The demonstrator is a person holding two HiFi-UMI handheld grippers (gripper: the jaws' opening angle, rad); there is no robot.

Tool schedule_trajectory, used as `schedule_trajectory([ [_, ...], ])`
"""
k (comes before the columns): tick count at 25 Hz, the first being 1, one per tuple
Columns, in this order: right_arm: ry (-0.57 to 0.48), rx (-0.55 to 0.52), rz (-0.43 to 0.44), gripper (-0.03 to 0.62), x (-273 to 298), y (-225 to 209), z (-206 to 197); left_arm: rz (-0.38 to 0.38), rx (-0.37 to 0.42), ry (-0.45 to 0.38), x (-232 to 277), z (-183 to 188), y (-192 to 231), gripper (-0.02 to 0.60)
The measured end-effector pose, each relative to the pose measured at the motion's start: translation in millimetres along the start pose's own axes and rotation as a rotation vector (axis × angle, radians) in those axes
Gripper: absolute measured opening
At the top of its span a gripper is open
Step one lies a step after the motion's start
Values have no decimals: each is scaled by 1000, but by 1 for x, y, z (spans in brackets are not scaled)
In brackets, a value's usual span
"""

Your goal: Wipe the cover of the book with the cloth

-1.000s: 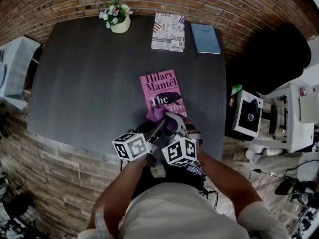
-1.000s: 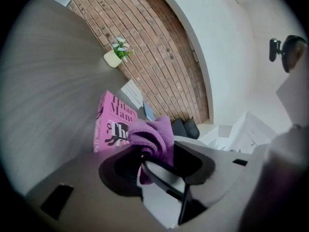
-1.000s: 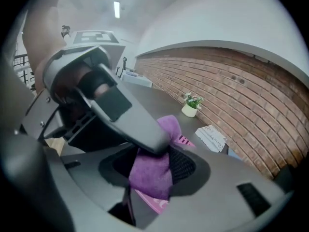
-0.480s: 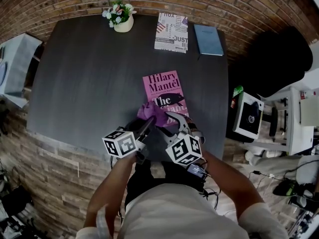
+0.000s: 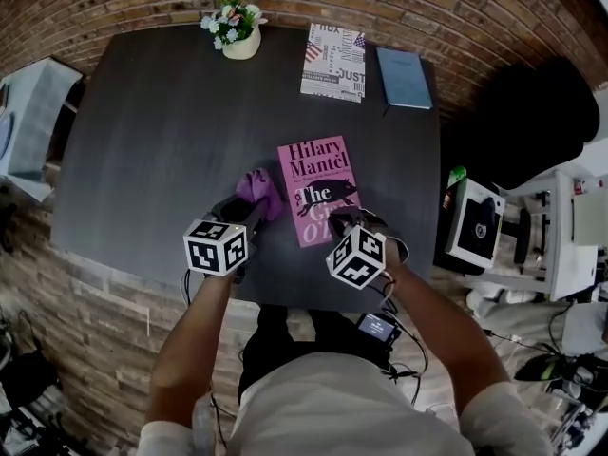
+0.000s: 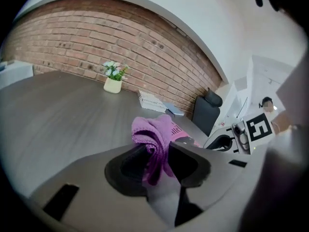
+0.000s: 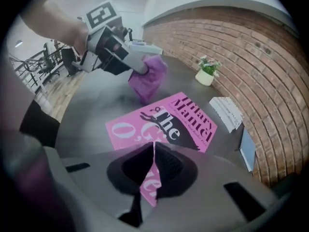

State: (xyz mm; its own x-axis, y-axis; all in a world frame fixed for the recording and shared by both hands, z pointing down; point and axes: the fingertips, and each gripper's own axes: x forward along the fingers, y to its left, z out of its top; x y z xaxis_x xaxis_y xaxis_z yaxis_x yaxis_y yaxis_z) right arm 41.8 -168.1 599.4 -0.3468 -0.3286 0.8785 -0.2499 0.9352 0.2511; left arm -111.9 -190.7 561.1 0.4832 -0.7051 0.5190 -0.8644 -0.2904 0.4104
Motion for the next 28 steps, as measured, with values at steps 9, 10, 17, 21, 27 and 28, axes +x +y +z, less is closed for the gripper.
schedule_trajectory([
  [9, 85, 60, 87, 14, 11, 4, -4, 46, 201, 58, 29, 23, 23, 135],
  [10, 88, 79, 103, 14, 11, 4, -4, 53, 206, 55, 33, 27, 27, 135],
  [17, 88, 144, 159, 14, 11, 3, -4, 95, 346, 35, 65, 58, 34, 134],
  [21, 84, 137, 159, 14, 11, 3, -4, 119, 437, 66, 81, 64, 35, 130],
  [27, 75, 140, 160, 14, 11, 3, -5, 39, 432, 93, 91, 53, 20, 117],
  [28, 73, 141, 160, 14, 11, 2, -5, 28, 407, 85, 89, 51, 18, 117],
])
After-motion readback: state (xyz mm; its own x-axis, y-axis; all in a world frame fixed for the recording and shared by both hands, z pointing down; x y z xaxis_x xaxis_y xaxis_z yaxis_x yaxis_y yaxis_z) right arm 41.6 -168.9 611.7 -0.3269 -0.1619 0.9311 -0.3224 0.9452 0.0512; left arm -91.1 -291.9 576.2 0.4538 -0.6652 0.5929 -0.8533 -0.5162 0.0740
